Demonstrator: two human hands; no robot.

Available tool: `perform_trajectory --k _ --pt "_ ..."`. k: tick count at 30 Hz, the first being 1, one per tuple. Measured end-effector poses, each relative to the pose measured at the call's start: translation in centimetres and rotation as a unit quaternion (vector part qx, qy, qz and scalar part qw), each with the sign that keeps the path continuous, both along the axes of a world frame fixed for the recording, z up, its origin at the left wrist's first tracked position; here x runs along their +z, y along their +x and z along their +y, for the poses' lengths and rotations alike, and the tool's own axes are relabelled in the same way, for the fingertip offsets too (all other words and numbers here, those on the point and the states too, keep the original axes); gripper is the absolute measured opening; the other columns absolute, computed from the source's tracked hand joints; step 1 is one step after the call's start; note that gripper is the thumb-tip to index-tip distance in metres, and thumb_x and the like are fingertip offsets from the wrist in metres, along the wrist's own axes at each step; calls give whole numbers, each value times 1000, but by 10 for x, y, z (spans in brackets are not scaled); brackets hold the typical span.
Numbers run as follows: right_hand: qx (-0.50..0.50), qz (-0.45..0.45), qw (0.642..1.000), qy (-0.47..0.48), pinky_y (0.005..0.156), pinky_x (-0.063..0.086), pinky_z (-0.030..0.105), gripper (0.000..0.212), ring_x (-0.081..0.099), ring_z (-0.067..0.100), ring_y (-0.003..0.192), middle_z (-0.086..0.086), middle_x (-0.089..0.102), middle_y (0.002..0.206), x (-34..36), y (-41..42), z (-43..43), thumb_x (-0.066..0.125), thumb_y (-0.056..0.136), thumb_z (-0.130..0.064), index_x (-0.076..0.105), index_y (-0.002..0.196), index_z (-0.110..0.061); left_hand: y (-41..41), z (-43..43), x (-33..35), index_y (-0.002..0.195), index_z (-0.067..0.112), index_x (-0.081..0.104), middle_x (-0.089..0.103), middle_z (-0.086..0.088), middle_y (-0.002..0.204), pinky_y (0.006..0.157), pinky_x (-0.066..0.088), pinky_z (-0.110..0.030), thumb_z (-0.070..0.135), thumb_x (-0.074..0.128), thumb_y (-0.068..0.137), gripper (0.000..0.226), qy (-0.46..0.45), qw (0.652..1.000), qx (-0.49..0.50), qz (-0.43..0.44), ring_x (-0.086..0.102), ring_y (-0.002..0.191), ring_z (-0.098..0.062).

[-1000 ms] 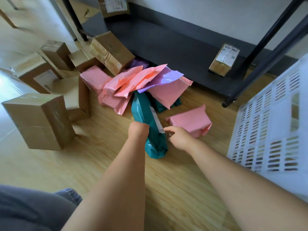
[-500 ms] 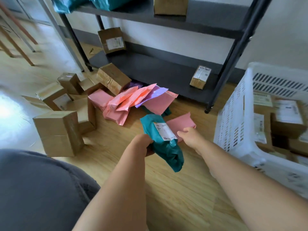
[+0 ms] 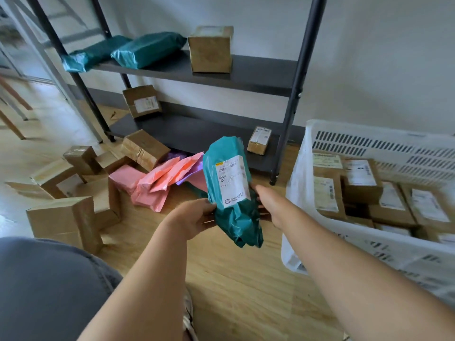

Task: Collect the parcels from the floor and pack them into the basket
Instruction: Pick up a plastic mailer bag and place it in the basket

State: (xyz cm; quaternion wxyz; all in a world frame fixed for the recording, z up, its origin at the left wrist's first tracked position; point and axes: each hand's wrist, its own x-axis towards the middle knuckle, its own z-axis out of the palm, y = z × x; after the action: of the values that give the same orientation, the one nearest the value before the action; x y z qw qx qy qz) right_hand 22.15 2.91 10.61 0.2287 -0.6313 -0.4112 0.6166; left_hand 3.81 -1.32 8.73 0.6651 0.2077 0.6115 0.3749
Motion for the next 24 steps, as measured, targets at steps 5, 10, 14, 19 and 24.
perform_trajectory --k 5,10,14,19,24 --pt "47 59 996 51 92 46 36 50 62 15 102 -3 70 109 42 24 10 62 82 -63 65 117 -27 18 15 25 117 5 63 70 -13 108 86 56 -36 6 57 95 22 47 997 -17 64 68 99 -24" --pt "87 -23 988 129 92 52 37 82 63 17 102 1 62 126 74 43 17 81 71 -47 41 138 -24 47 30 53 101 9 69 72 -11 93 89 56 -40 8 63 93 11 91 992 -1 84 69 86 -22" --pt "87 -72 979 168 80 55 34 83 65 16 94 -1 61 119 97 65 26 81 71 -30 37 141 -25 64 39 74 99 12 73 70 -4 82 74 56 -27 22 70 89 14 128 976 -47 172 62 70 -14" --pt "97 -137 956 242 74 59 35 79 69 19 88 0 62 113 137 106 44 78 72 -22 39 139 -30 87 69 106 116 18 64 67 4 103 81 53 -31 29 67 89 29 252 880 -58 398 62 88 -13" --pt "97 -212 938 256 72 57 34 77 68 20 88 0 63 113 161 168 52 77 72 -14 42 137 -38 120 91 140 133 22 51 54 -1 131 86 47 -28 24 63 91 43 368 764 -66 526 57 106 -16"
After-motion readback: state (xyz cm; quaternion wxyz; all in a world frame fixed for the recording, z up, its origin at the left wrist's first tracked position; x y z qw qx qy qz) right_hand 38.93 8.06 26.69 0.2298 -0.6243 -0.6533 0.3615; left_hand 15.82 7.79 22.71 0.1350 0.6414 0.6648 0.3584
